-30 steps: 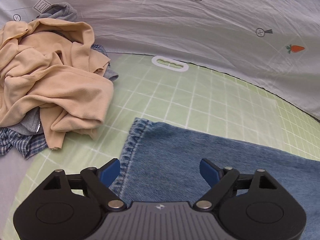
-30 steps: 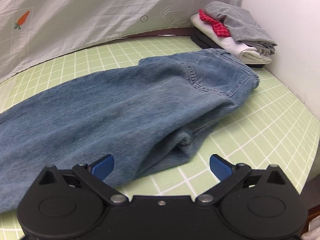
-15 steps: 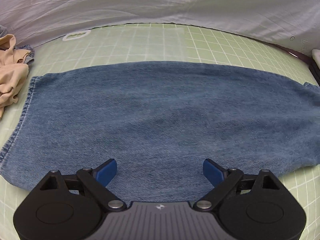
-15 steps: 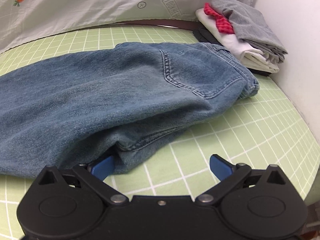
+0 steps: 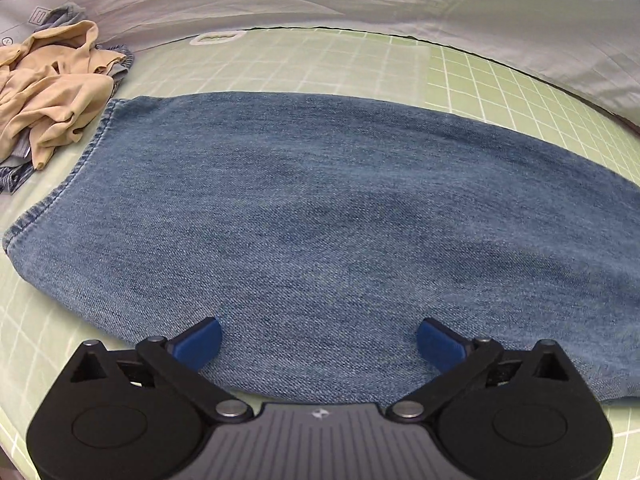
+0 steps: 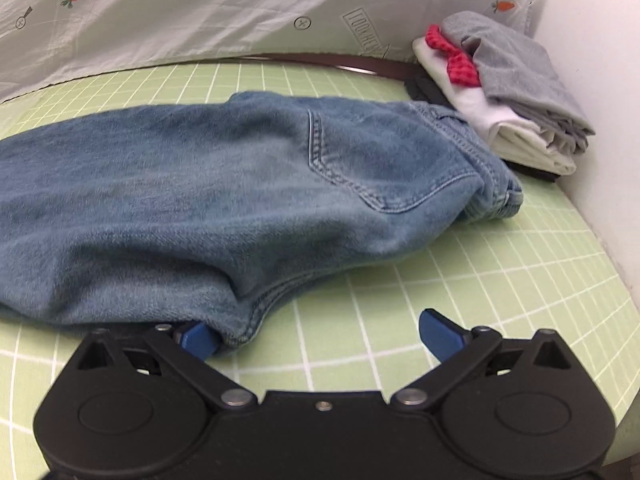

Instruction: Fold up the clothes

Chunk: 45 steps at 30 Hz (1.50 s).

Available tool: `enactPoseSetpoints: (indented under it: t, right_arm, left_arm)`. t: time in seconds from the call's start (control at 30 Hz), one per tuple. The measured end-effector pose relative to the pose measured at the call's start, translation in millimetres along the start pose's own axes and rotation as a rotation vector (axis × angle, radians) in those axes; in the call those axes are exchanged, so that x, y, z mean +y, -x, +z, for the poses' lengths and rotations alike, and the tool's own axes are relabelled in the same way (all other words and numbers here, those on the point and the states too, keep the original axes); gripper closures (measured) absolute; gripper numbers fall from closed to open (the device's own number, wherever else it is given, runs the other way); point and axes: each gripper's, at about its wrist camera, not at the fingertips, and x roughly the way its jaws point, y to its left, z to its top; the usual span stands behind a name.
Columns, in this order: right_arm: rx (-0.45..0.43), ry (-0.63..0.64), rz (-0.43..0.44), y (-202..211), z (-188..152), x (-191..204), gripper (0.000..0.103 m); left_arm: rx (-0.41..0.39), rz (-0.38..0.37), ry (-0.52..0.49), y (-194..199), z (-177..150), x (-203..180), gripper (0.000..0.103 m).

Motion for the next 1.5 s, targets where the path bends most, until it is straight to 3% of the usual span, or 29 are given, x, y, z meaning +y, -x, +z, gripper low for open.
enactPoseSetpoints:
  t: [0.27,0.4,0.6,0.8,0.97,1.07,1.13,1.2,1.23,1.3,1.4,1.5]
  right_arm:
    - [-0.035,-0.082,0.204,17.5,15.0,-37.6,0.0]
    - [-0.047,-0.102,0.213,24.0,21.4,-58.8,0.001]
    - [-0.016,-0.385,0.206,-5.8,26.0,-132.1,0.0]
    - [-0.081,-0.773,0.252,-62.3,44.4,-196.3,0.0]
    - [-0.059,-0.883,0.194,-104.6,67.2,-208.9,0.001]
    - [-0.02,-0.866,0.141,-120.8,80.6,-204.8,0.01]
    - [-0.026,-0.833,0.092,-120.9,84.5,-200.2,0.027]
    - [-0.055,-0.848,0.068,-114.5,83.1,-202.1,0.056]
    - [-0.075,-0.87,0.063,-108.7,81.3,-205.0,0.062]
    - [-0.12,-0.908,0.045,-86.6,78.6,-212.9,0.066]
    - [-0.163,-0.814,-0.028,-59.2,74.2,-210.9,0.067]
    - [-0.091,-0.671,-0.078,-71.4,65.3,-206.4,0.063]
  left_arm:
    - [0.009,0.02,0.04,-1.3,1.8,0.1,0.0]
    - [0.016,0.027,0.071,-0.8,0.7,-0.3,0.0]
    - [-0.006,0.05,0.116,-0.6,-2.7,-1.9,0.0]
    - [0.002,0.064,0.143,-1.6,0.3,-2.0,0.0]
    - [0.016,0.067,0.151,-1.8,2.1,0.1,0.0]
    - [0.023,0.067,0.154,-1.9,2.6,0.7,0.0]
    - [0.025,0.068,0.156,-2.0,3.0,0.9,0.0]
    - [0.026,0.068,0.157,-2.2,3.2,1.3,0.0]
    - [0.027,0.068,0.157,-2.3,3.5,1.5,0.0]
    - [0.033,0.065,0.154,-2.7,4.8,3.3,0.0]
    - [0.037,0.057,0.141,-2.9,5.7,3.4,0.0]
    - [0.032,0.055,0.137,-2.7,4.6,3.5,0.0]
